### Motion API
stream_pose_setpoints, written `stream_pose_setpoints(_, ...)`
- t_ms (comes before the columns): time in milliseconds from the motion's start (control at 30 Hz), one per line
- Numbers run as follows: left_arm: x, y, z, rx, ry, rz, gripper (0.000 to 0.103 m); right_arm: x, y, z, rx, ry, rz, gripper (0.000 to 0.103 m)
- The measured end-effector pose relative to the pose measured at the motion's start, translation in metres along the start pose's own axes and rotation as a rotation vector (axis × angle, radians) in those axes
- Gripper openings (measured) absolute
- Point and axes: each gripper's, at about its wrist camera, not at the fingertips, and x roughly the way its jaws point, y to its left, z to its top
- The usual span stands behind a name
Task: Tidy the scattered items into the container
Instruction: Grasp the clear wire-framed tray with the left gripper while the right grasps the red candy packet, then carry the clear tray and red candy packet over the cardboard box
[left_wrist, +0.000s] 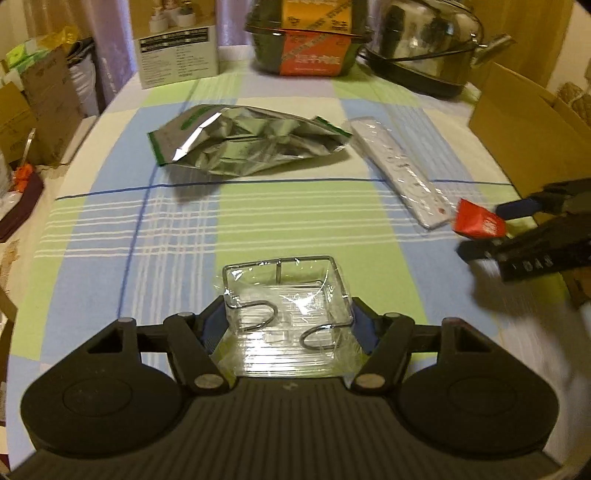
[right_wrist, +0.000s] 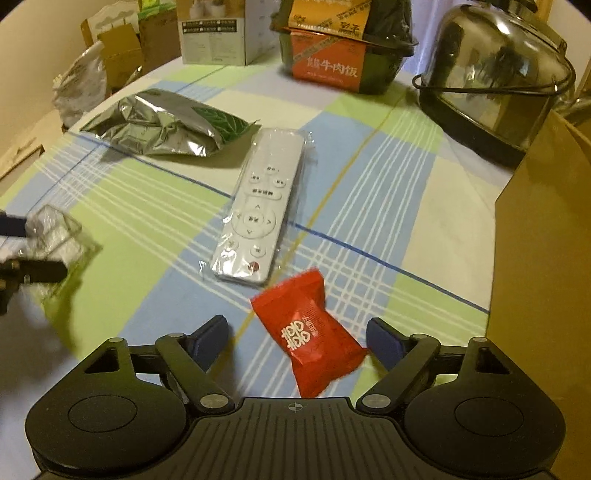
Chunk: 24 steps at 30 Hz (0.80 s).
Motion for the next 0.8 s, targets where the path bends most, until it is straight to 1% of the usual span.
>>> stream_pose_setpoints(33, -0.001, -0.002, -0.001, 0.004, 0.003, -0.009, 0.064, -0.001, 0.000, 0.000, 0.012, -0.002, 0.011, 0.062)
stream_pose_setpoints(67, -0.002, -0.005, -0.002, 0.010, 0.006, -0.016, 0.064, -0.003, 0.002, 0.000, 0.020, -0.003, 0.019, 0.056)
stream_pose_setpoints(100, -0.003, -0.009, -0.003, 0.019, 0.008, -0.024, 0.063, -0.006, 0.005, -0.001, 0.020, -0.002, 0.021, 0.044)
stream_pose_setpoints(133, -0.005, -0.012, -0.005, 0.026, 0.012, -0.034, 0.063, -0.008, 0.008, -0.002, 0.017, -0.001, 0.021, 0.037)
stream_pose_setpoints(333, -0.012, -0.037, -0.017, 0.077, 0.028, -0.086, 0.063, -0.026, 0.021, -0.024, 0.077, 0.007, 0.037, 0.033)
stream_pose_setpoints(467, -0.017, -0.050, -0.024, 0.107, 0.038, -0.094, 0.063, -0.040, 0.029, -0.042, 0.108, 0.017, 0.055, 0.032)
stream_pose_setpoints(600, -0.023, -0.059, -0.031, 0.122, 0.051, -0.097, 0.062, -0.054, 0.033, -0.054, 0.143, 0.022, 0.052, 0.032)
stream_pose_setpoints(667, -0.027, -0.061, -0.034, 0.126, 0.057, -0.094, 0.062, -0.064, 0.033, -0.058, 0.167, 0.016, 0.055, 0.032)
stream_pose_setpoints(800, -0.040, -0.067, -0.038, 0.134, 0.054, -0.092, 0.062, -0.084, 0.035, -0.060, 0.171, -0.004, 0.055, 0.032)
